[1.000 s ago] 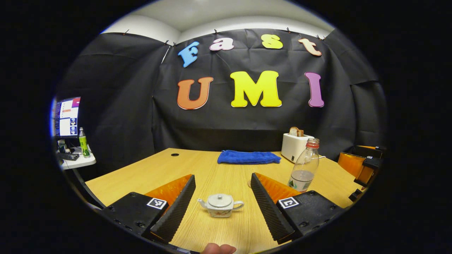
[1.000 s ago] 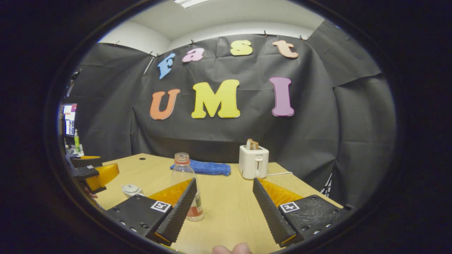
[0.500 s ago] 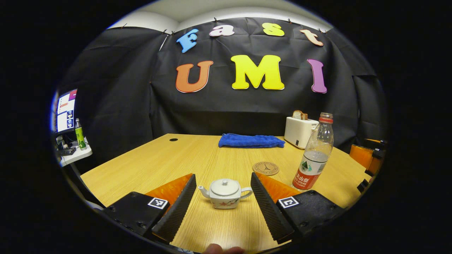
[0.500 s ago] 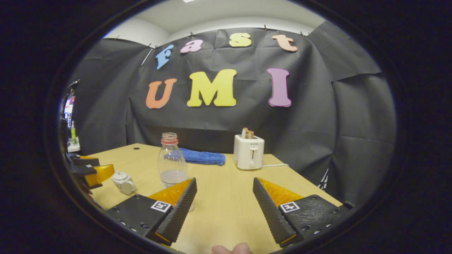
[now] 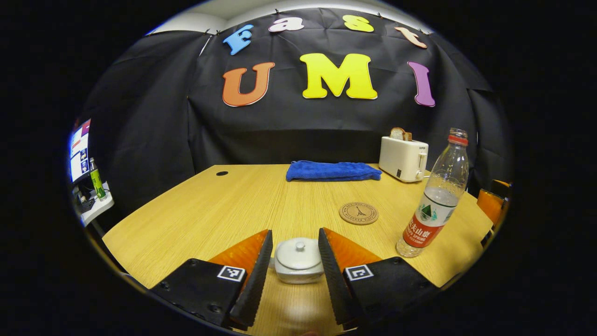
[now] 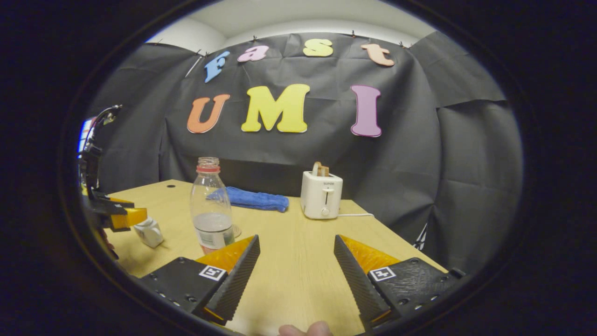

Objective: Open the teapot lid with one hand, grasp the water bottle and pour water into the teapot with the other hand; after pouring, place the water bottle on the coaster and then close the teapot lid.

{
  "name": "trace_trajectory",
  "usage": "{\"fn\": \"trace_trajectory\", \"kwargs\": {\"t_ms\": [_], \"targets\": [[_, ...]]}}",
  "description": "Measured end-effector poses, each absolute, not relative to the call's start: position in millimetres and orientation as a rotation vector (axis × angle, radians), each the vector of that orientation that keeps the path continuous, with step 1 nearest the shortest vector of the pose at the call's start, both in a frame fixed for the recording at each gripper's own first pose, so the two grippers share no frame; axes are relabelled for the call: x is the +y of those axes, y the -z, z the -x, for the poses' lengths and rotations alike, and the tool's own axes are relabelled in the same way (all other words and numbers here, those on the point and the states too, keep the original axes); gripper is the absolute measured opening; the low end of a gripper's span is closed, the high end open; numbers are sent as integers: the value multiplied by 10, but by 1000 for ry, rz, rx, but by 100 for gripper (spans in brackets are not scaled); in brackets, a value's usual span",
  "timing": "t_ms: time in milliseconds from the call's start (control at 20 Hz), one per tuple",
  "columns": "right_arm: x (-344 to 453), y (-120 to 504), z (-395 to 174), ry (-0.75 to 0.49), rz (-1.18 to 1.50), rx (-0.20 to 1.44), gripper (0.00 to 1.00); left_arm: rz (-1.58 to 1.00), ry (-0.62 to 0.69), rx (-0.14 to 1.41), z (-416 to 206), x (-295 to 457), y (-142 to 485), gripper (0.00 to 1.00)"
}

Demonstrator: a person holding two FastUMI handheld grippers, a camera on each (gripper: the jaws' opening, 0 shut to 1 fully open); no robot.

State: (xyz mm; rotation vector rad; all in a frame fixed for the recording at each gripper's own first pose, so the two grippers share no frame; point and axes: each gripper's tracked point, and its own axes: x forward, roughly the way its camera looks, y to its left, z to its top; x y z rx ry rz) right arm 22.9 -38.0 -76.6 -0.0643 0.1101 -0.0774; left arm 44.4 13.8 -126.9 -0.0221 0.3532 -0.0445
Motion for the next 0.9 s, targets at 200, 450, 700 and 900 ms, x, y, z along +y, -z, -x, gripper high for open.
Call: {"fn": "trace_trajectory", "kwargs": {"t_ms": [200,450,700,900], "targets": [[-395,822,-277,74,57,122,96,-7,61,397,-470,89,1333,48],[-384,809,-275,65,45,117,96,-54,74,392,-502,43,1325,29],[-290,854,-294,17,30,128,98,-20,83,389,-502,54,1298,6],[-76,846,-260,-77,-3,132,96,40,90,364,-508,113,1203,3]]}}
